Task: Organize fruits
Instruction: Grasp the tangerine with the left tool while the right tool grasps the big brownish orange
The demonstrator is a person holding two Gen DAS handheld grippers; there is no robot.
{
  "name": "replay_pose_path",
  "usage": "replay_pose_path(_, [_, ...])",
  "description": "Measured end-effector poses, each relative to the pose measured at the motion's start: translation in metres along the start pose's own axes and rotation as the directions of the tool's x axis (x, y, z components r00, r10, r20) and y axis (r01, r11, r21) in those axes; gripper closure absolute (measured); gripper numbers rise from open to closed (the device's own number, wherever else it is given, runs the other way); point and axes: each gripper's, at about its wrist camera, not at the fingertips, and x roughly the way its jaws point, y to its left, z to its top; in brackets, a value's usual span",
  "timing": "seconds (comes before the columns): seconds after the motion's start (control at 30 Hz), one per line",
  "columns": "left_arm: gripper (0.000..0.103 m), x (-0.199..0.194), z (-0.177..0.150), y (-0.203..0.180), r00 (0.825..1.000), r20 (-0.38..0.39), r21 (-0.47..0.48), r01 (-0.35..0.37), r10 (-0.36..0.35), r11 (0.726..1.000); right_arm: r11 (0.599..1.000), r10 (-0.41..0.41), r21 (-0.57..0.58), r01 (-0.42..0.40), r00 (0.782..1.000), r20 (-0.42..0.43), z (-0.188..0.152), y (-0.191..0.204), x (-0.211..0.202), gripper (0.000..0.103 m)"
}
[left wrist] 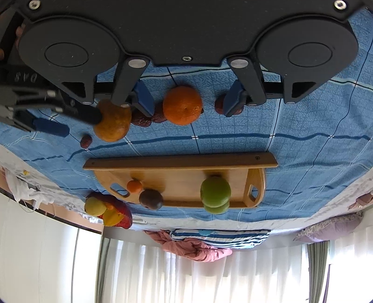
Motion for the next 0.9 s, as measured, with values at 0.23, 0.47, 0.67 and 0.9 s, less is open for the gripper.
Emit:
replay_pose_path(0.23, [0.045, 0.002, 0.002, 0.001, 1.0, 0.001, -0.01, 0.002, -0.002, 1.0, 0.998, 0.026, -0.05, -0.027, 0.999, -0.028, -0.004, 0.013, 0.004, 0.011])
replay_pose_path(0.47, [0.054, 0.004, 0.001, 0.001, 0.999, -0.029, -0.026, 0.036, -0.037, 0.999, 0.996, 0.041, -0.079, -0.044, 0.998, -0.039, -0.006, 0.022, 0.01, 0.019])
replay_pose_path(0.67, [0.054, 0.009, -0.001, 0.001, 0.999, -0.039, -0.033, 0.026, -0.028, 0.999, 0.995, 0.052, -0.082, -0.056, 0.997, -0.053, -0.008, 0.025, 0.015, 0.027])
replay_pose_path(0.9, [0.054, 0.014, 0.0, 0.0, 0.998, -0.051, -0.029, 0.02, -0.021, 0.999, 0.995, 0.058, -0.082, -0.063, 0.996, -0.062, -0.009, 0.028, 0.019, 0.034])
